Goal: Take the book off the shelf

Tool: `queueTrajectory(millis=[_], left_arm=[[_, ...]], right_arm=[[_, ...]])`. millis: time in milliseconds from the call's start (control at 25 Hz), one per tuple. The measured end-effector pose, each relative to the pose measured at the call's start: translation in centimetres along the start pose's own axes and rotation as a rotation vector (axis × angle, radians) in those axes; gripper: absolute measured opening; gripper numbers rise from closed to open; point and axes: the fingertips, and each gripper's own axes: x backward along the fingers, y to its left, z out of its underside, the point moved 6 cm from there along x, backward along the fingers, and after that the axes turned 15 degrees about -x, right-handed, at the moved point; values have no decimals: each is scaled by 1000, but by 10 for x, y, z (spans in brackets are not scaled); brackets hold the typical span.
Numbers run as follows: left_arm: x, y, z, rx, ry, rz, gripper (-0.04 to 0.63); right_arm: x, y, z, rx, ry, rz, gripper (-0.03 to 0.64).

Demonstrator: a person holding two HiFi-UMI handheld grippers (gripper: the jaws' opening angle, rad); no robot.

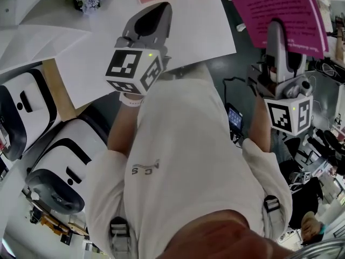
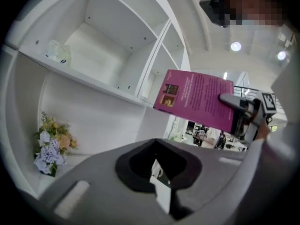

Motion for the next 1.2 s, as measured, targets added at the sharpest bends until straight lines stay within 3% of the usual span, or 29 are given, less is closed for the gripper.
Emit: queueTrajectory(millis=[160, 800, 1200], left_arm=[[8, -3, 7, -19, -4, -13, 2], [25, -13, 64, 23, 84, -48, 2], [16, -15, 94, -5, 134, -72, 2]], right_arm=[[9, -3, 23, -13, 48, 2, 138], [12, -36, 150, 21, 293, 39, 138], [-6, -58, 215, -25, 395, 85, 138]])
